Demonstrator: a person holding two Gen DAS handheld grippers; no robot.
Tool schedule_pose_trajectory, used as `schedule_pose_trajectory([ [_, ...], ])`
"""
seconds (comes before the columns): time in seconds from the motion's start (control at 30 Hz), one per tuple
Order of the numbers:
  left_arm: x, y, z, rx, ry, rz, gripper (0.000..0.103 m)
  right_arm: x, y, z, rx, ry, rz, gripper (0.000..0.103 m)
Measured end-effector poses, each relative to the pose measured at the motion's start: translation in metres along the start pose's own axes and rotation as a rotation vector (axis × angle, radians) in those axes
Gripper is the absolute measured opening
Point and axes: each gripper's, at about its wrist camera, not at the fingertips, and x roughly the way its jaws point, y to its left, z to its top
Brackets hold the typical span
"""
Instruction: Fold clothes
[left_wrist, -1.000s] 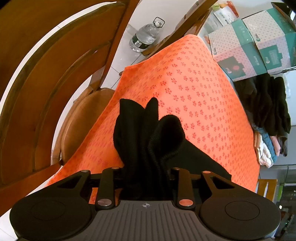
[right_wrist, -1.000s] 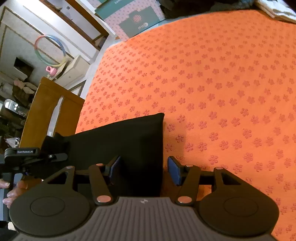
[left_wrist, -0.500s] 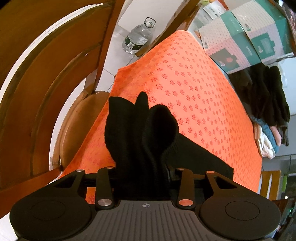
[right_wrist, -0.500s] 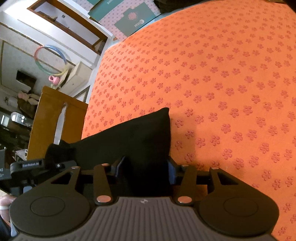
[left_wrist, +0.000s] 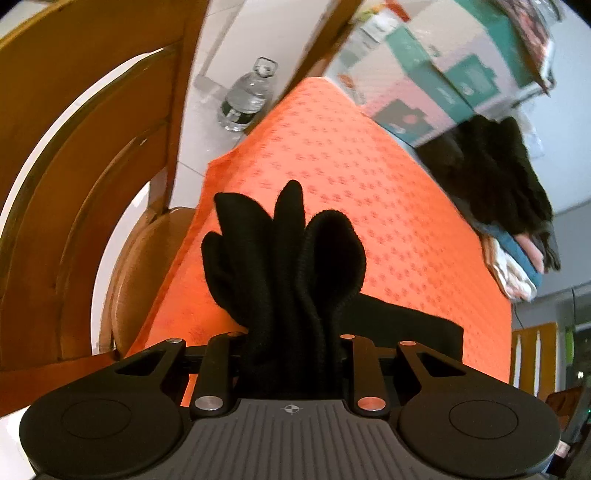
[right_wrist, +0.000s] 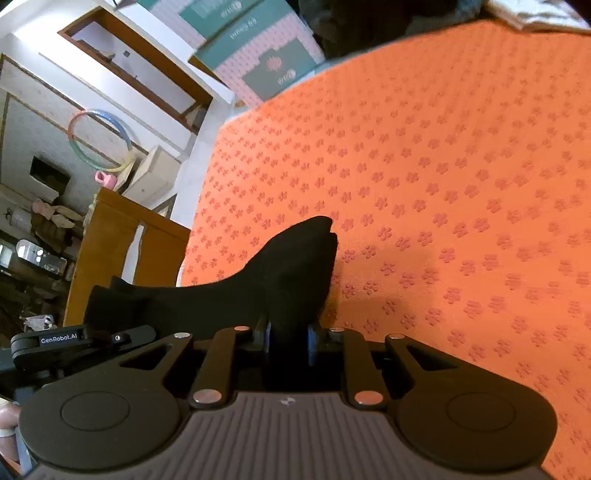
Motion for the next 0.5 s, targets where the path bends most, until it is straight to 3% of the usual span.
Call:
schedule_pose_trajectory([
  [0.27,-0.002,-0.03,-0.015,0.026,0.052,-0.049,0.028,-0.056,-0.019,-0.013,0.073,-0.066,-0.022,0.02],
  [0.5,0.014,-0.081,-0.039,0.102,0.097,-0.084,0.028,-0.104,-0.065,-0.03,0.147,-0.12,-0.054,0.02],
])
